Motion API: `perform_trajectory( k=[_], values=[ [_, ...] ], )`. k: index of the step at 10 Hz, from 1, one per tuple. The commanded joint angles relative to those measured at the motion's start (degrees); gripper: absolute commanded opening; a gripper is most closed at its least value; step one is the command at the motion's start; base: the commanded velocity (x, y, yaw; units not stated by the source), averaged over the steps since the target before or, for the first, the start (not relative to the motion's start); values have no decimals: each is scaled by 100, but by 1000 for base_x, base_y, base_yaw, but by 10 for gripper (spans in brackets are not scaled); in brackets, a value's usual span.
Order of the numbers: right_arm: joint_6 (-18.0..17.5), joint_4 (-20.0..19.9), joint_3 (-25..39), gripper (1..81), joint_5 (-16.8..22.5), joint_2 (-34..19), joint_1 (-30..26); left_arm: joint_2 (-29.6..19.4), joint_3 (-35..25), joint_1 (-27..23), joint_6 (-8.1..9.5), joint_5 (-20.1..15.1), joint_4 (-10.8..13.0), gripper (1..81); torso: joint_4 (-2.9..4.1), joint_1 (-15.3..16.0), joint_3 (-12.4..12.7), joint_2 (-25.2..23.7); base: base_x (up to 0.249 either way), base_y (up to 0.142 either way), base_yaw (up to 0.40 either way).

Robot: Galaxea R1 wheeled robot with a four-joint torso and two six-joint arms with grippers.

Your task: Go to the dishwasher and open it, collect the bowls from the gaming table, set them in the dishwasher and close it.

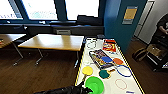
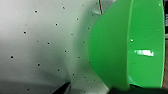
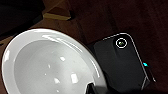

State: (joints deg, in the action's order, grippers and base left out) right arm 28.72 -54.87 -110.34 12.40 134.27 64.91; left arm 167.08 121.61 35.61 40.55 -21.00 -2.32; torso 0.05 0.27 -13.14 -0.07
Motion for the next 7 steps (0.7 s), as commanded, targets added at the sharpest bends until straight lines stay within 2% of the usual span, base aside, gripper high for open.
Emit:
perform_trajectory(
  k=[1, 2, 3, 5, 6, 7],
  values=[
    [28, -76, 58, 10, 580, -266, -404, 185, 117, -498, 24, -308, -23, 811, 0, 0, 0, 0, 0, 0, 0],
    [28, -68, 48, 10, 580, -266, -412, 203, 135, -462, 24, -308, -14, 811, 0, 0, 0, 0, 0, 0, 0],
    [19, -68, 23, 10, 580, -258, -413, 212, 135, -418, -20, -317, -6, 10, 0, 0, 0, 0, 0, 0, 0],
    [20, -68, 13, 10, 588, -257, -404, 177, 108, -357, -56, -317, 12, 10, 0, 0, 0, 0, 0, 0, 0],
    [28, -68, 13, 10, 588, -257, -404, 141, 91, -348, -64, -308, 144, 10, 0, 0, 0, 0, 0, 0, 0],
    [28, -76, 22, 10, 597, -283, -404, 37, -83, -348, -64, -308, 179, 10, 0, 0, 0, 0, 0, 0, 0]
  ],
)
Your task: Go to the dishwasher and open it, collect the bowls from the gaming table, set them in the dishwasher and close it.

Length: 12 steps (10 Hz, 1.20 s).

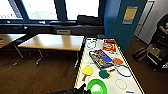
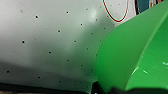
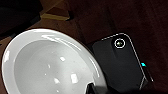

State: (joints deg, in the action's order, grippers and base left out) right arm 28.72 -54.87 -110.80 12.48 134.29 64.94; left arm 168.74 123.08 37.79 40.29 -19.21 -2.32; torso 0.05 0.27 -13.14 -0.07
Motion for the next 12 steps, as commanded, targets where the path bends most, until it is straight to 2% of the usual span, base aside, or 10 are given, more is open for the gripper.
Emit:
perform_trajectory(
  k=[1, 4, 9, 12],
  values=[
    [19, -76, 78, 10, 623, -313, -407, -278, -519, -619, -47, -452, 188, 10, 0, 0, 0, 0, 0, 0, 0],
    [19, -112, 225, 10, 781, -479, -450, -708, -1354, -865, -22, -408, 311, 10, 0, 0, 0, 0, 0, 0, 0],
    [19, -156, 1202, 10, 703, -1217, -565, -1596, -2752, -1173, -4, -258, 363, 10, 0, 0, 0, 0, 0, 0, 0],
    [19, -156, 1334, 10, 703, -1455, -547, -2204, -3149, -1015, -4, -258, 671, 10, 0, 0, 0, 0, 0, 0, 0]
  ],
)
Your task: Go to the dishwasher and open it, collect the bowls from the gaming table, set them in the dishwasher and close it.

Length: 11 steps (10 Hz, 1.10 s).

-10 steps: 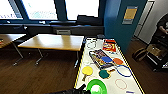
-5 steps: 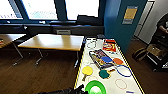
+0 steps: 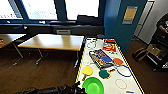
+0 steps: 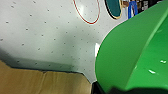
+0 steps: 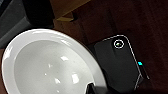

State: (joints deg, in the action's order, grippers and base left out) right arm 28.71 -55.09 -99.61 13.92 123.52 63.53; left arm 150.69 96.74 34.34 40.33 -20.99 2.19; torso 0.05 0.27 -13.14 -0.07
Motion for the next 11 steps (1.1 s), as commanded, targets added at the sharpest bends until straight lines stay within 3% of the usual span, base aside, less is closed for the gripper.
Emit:
perform_trajectory(
  k=[1, 3, 5, 9, 11],
  values=[
    [21, -134, 267, 10, 559, -456, -406, -634, -682, -600, -16, -37, 307, 10, 0, 0, 0, 0, 0, 0, 0],
    [29, -133, 450, 10, 550, -640, -397, -1075, -1114, -494, -34, 113, 369, 10, 0, 0, 0, 0, 0, 0, 0],
    [38, -134, 768, 10, 454, -965, -389, -1645, -1675, -353, -42, 289, 580, 10, 0, 0, 0, 0, 0, 0, 0],
    [47, -116, 1041, 10, 216, -1300, -195, -2227, -1940, 148, -51, 526, 1072, 10, 0, 0, 0, 0, 0, 0, 0],
    [47, -116, 1041, 10, 181, -1265, -204, -2507, -2001, 656, -51, 1007, 1379, 10, 0, 0, 0, 0, 0, 0, 0]
  ],
)
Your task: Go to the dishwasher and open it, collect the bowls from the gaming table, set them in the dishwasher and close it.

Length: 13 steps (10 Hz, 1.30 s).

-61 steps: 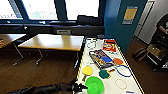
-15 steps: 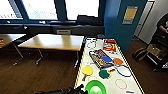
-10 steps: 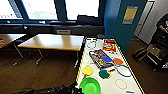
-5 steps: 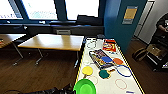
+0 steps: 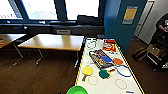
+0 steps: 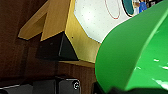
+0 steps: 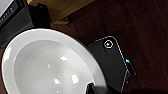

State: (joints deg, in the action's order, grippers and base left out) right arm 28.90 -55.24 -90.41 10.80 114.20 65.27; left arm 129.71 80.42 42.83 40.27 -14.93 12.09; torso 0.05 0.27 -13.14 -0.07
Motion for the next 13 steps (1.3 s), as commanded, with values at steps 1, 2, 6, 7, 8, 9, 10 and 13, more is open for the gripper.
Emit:
perform_trajectory(
  k=[1, 2, 6, 7, 8, 9, 10, 13],
  values=[
    [28, -93, 121, 10, 493, -317, -387, -601, -369, 98, -53, 734, 460, 10, 0, 0, 0, 0, 0, 0, 0],
    [28, -93, 112, 10, 493, -316, -387, -812, -361, 414, -63, 1129, 590, 10, 0, 0, 0, 0, 0, 0, 0],
    [28, -57, -134, 10, 493, -132, -290, -1008, -80, 1452, -63, 1879, 1172, 10, 0, 0, 0, 0, 0, 0, 0],
    [28, -57, -152, 10, 493, -88, -290, -973, -9, 1566, -63, 1993, 1207, 10, 0, 0, 0, 0, 0, 0, 0],
    [28, -49, -169, 10, 493, -53, -290, -920, 53, 1628, -63, 2029, 1216, 10, 0, 0, 0, 0, 0, 0, 0],
    [28, -49, -186, 10, 493, -26, -290, -859, 131, 1664, -63, 2029, 1216, 10, 0, 0, 127, 0, 0, 0, 0],
    [28, -49, -239, 10, 493, 34, -273, -789, 201, 1690, -63, 2029, 1225, 10, 0, 0, 419, 0, 0, 0, 0],
    [28, -48, -423, 10, 511, 193, -246, -622, 360, 1804, -63, 2021, 1339, 10, 0, 0, 584, -2, 0, 0, 0]
  ],
)
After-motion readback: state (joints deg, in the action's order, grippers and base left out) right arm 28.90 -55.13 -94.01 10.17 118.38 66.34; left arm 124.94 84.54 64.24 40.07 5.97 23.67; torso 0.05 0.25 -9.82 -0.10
